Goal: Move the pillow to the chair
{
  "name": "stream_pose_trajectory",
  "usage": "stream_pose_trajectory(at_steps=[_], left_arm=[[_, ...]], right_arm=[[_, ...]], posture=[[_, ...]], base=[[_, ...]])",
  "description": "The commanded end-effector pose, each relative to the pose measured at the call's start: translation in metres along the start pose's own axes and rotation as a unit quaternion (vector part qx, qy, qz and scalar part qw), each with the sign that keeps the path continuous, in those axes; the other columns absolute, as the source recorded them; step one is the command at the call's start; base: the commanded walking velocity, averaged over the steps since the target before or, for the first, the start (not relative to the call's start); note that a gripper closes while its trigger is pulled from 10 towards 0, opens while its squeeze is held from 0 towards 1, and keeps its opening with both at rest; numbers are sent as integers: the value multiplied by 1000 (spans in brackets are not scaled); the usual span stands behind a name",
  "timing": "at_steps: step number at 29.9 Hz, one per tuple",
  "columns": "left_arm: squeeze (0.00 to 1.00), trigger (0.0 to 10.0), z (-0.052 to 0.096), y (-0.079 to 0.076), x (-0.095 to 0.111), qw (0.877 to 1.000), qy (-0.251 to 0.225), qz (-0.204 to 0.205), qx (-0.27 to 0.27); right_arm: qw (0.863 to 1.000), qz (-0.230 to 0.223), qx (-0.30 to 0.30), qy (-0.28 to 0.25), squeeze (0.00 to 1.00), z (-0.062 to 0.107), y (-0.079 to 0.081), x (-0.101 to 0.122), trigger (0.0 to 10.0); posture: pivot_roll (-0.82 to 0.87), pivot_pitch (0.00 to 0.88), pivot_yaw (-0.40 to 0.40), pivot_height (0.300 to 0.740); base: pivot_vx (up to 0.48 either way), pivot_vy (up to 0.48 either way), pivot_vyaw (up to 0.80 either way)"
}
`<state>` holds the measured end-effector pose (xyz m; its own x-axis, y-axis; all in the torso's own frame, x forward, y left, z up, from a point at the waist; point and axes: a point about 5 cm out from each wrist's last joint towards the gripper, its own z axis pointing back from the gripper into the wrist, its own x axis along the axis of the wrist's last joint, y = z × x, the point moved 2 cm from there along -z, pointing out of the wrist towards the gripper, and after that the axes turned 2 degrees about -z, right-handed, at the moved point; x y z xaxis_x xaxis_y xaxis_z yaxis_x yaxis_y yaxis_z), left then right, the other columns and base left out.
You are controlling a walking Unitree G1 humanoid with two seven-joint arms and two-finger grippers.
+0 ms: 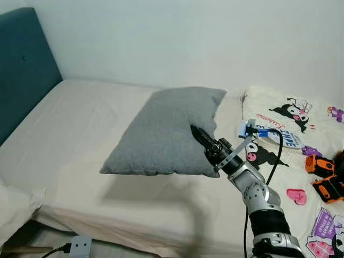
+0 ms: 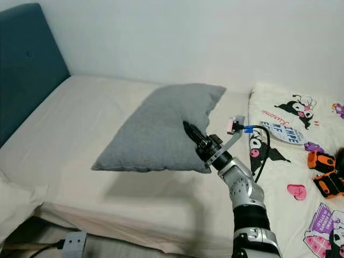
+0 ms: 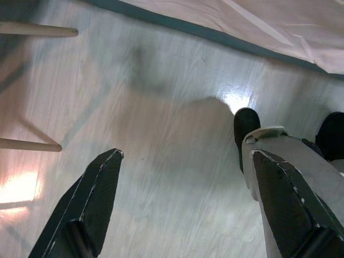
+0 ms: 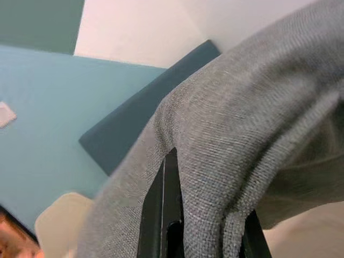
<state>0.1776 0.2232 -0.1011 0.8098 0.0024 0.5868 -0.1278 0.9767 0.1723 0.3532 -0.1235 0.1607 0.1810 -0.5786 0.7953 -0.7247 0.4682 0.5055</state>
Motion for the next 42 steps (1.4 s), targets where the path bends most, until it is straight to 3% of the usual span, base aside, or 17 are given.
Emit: stream_pose_trajectory(at_steps=[1,2,3,4,5,11,15,23,42], left_arm=[[0,10000,1,-1,-9,1000,17,-4,-5],[0,10000,1,-1,-9,1000,17,-4,-5],[0,10000,1,-1,-7,1000,14,-5,3],[0,10000,1,-1,-7,1000,14,-5,3],[0,10000,1,0,-6,1000,13,-7,5],[0,10000,0,2,-2,1000,9,-4,11],[0,10000,-1,8,4,999,1,23,27],[0,10000,-2,10,8,999,-4,24,30],[0,10000,0,9,-3,999,9,20,26]], right_arm=[[999,24,33,-7,0,-7,12,6,0],[999,24,33,-7,0,-7,12,6,0],[998,39,41,16,0,-11,19,-9,3451],[998,39,41,16,0,-11,19,-9,3451],[998,37,42,22,0,-12,22,-15,10000],[993,48,83,65,0,-14,38,-39,10000],[992,41,99,67,0,-15,45,-41,10000],[989,40,116,82,0,-16,52,-48,10000],[990,39,103,87,0,-7,49,-50,10000]], posture=[[-10,41,0,740],[-10,41,0,740],[-4,45,2,740],[-4,45,2,740],[-3,45,3,740],[11,55,3,740],[21,61,3,740],[28,72,0,740],[32,89,-4,740]], base=[[0,-480,0],[0,-480,0],[0,0,0],[0,0,0],[0,0,0],[0,0,397],[0,0,794],[0,0,794],[0,0,790]])
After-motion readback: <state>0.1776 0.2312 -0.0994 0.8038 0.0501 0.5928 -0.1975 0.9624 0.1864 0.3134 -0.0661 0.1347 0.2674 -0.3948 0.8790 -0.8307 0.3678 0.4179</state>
